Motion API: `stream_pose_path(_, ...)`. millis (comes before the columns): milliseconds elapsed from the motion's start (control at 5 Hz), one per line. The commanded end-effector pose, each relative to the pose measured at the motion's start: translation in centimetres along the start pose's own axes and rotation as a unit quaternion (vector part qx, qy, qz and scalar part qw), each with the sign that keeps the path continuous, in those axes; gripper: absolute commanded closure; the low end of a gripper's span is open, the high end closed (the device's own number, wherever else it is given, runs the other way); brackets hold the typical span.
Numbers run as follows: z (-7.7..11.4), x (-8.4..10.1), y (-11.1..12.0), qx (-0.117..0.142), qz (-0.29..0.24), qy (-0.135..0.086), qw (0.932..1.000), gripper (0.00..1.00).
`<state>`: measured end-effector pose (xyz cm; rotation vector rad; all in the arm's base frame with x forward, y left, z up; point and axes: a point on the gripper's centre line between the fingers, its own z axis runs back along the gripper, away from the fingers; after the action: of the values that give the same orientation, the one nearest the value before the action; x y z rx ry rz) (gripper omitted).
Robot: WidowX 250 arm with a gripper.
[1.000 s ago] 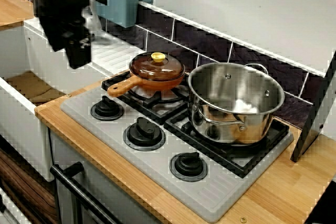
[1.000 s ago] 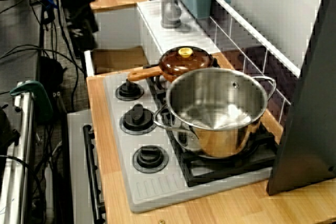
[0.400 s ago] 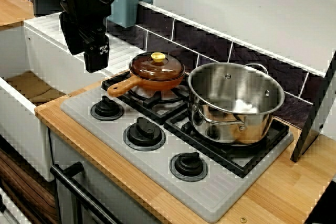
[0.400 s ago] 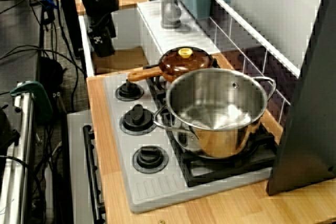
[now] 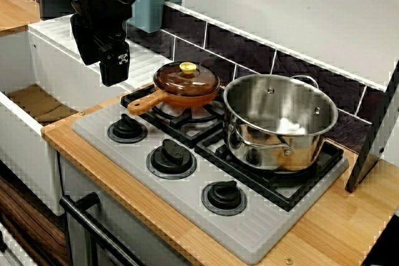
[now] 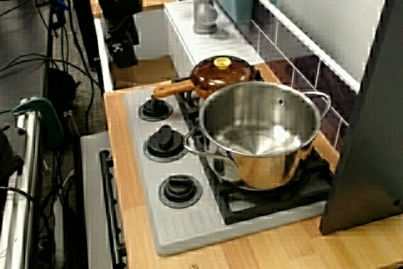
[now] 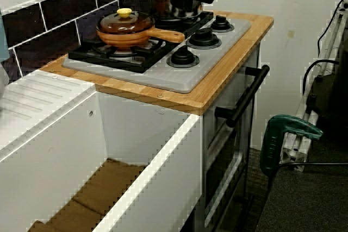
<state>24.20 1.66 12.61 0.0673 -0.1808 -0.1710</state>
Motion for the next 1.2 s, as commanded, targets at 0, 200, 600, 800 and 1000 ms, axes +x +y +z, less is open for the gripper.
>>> stream_pose_path(0, -0.7, 1.0, -0.3, -0.003, 0.001, -0.017, 0.9999, 0.00)
stream_pose_path(200, -1.6, 1.5, -0.8, -0.003, 0.005, -0.023, 0.9997, 0.00)
stream_pose_path(600, -3.7, 2.9, -1.3, 0.002, 0.027, -0.021, 0.9994, 0.00)
stream_pose_path(800, -5.2, 3.7, -0.7, 0.013, 0.039, -0.010, 0.9991, 0.00)
stream_pose_path(1000, -6.0, 4.1, -0.4, 0.016, 0.046, -0.005, 0.9988, 0.00)
